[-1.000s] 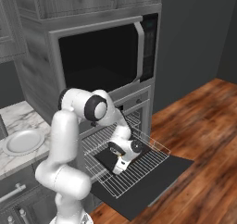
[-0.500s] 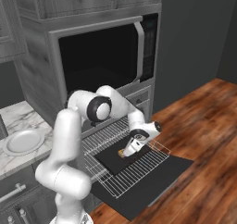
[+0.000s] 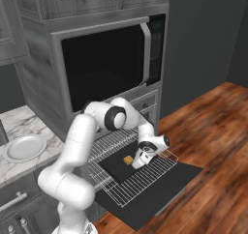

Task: Take the baked cake out of the oven and place it on the plate for cooling. Then close the oven door.

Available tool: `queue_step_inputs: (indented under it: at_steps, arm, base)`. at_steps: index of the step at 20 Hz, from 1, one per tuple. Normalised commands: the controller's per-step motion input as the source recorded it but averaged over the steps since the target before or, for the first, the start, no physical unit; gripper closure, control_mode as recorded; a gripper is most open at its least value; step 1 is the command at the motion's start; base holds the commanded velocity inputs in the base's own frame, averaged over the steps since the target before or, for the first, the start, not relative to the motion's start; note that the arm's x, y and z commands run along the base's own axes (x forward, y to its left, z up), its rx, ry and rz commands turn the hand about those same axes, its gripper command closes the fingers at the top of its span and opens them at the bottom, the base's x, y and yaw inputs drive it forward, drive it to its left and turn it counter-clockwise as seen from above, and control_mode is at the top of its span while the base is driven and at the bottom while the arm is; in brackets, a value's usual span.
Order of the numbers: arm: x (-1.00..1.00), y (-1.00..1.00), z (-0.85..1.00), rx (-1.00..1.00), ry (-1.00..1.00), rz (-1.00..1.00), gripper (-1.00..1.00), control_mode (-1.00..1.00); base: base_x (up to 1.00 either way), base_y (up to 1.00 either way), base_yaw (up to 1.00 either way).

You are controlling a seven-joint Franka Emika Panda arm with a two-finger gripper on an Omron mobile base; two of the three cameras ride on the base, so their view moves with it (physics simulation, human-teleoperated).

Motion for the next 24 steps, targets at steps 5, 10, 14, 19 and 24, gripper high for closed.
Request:
queue_step_inputs:
  at_steps: [5, 10, 14, 19, 24]
  arm:
    - [0.6, 0.05, -0.36, 0.0, -0.01, 0.01, -1.0, -1.0]
    - [0.19, 0.18, -0.54, 0.0, 0.0, 0.06, -1.0, -1.0]
    - [0.36, 0.08, -0.37, 0.01, 0.0, 0.06, -1.0, -1.0]
    - [0.56, 0.0, -0.13, 0.03, 0.0, 0.05, -1.0, -1.0]
    - [0.24, 0.0, -0.26, 0.05, 0.0, 0.06, -1.0, -1.0]
  base:
    - [0.0, 0.0, 0.0]
    - [0.0, 0.0, 0.0]
    - [0.0, 0.0, 0.0]
    - [0.0, 0.0, 0.0]
    - [0.0, 0.0, 0.0]
